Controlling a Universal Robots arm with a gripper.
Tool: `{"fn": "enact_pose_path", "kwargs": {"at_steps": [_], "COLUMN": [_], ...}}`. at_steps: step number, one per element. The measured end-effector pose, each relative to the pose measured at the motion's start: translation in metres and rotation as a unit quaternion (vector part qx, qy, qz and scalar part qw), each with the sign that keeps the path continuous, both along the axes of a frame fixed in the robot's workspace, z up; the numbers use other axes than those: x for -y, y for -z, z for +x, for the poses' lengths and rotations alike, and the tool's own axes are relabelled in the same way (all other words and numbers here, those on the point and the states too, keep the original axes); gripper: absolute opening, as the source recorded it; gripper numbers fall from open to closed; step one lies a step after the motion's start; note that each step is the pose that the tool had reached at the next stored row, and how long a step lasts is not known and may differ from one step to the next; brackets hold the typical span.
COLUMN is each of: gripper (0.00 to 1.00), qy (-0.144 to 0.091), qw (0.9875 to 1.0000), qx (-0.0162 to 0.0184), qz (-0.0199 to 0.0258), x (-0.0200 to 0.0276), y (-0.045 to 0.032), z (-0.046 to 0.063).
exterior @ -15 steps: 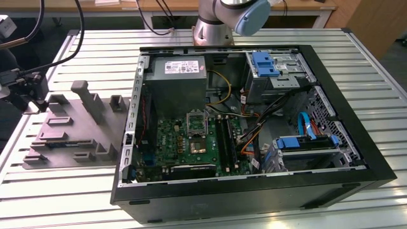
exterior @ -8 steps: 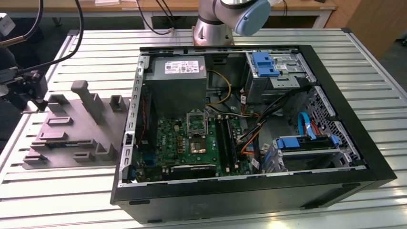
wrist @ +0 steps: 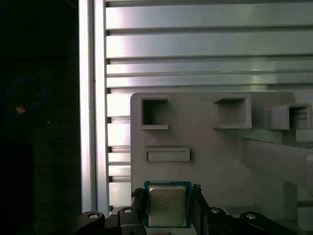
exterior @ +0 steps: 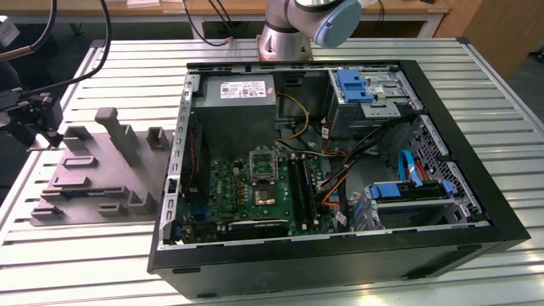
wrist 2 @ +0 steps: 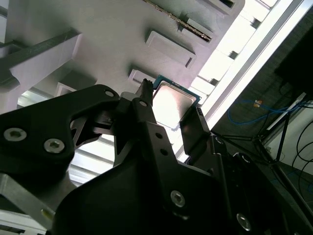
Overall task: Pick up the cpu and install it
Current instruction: 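Pick up the cpu and move it towards the insertion slot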
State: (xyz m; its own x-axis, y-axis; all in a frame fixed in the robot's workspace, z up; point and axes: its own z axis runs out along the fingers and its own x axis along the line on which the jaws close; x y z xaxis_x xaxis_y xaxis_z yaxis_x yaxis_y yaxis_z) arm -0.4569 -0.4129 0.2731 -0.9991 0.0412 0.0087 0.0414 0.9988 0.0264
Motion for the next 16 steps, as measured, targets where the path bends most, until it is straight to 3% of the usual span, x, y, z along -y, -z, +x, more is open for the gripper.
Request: {"fn": "enact_pose_path", "kwargs": {"at_steps": [16], "gripper": [0.47], "qy": [0.0], "qw": [1.0], "qx": [0.0002], "qz": [0.0001], "x": [0.0], "y": [-0.0082], "z": [0.0]}}
